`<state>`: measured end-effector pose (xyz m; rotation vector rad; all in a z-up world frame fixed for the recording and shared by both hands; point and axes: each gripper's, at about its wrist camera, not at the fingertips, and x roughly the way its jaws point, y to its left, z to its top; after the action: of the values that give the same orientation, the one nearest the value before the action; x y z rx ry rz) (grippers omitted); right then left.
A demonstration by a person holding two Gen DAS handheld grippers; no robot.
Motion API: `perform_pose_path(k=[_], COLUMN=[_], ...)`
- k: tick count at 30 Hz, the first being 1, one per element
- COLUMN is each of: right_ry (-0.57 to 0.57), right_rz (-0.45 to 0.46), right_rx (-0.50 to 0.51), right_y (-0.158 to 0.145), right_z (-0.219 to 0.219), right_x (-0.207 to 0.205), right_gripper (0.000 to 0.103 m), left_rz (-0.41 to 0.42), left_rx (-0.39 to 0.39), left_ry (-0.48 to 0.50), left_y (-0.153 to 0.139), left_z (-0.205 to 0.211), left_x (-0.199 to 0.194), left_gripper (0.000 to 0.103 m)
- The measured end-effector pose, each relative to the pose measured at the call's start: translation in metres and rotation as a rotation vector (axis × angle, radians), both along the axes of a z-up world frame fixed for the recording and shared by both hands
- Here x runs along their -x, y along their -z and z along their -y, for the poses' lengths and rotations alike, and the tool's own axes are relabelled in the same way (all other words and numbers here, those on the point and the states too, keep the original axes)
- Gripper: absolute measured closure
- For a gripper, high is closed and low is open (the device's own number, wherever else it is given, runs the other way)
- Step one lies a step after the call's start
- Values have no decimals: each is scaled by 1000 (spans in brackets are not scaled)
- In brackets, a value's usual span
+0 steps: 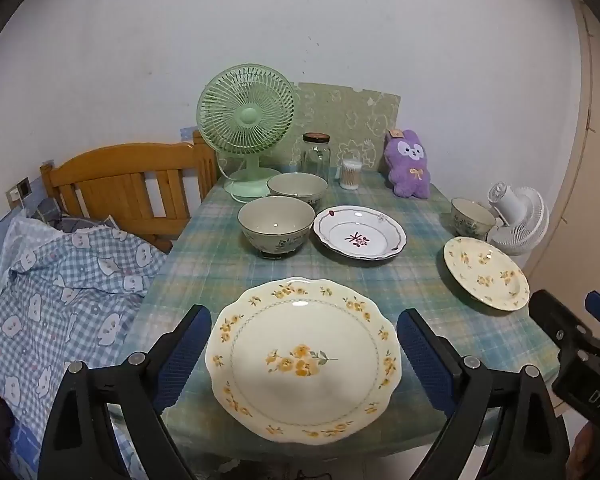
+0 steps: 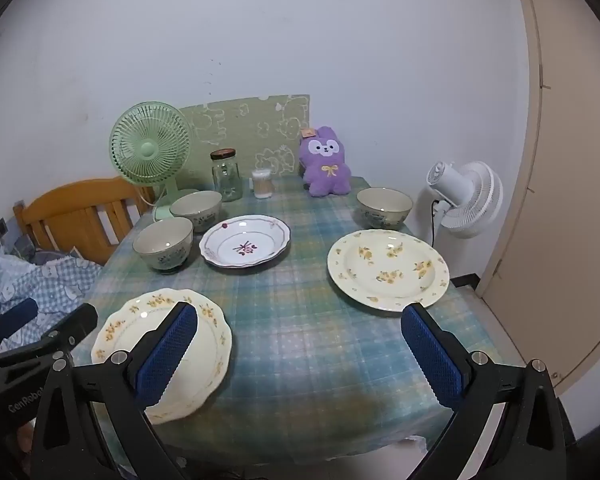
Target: Organize plates and bowls
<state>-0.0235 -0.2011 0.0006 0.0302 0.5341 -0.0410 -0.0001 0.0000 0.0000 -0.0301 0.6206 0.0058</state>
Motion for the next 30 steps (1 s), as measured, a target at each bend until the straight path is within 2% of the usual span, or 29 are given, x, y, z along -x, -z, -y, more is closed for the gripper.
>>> perform_pose_path(k=[2, 5, 13, 30], right_ry=[-2, -16, -53, -48], right_rz=[3, 10, -14, -57], right_rx=[0, 10, 59, 30], right_y=[-2, -3, -8, 2], right_z=[-2, -4, -9, -11], right_x=[0, 6, -3, -11], right_gripper=[0, 0, 0, 0], left_rz=[-6, -5, 29, 46], left_rx=[16, -11, -5, -10], left_ry=[6, -6, -4, -35], left_y=[0, 1, -21, -9], left_z=[0, 3, 0, 0], left_x=[0, -2, -1, 6], left_gripper=[8, 8, 8, 8])
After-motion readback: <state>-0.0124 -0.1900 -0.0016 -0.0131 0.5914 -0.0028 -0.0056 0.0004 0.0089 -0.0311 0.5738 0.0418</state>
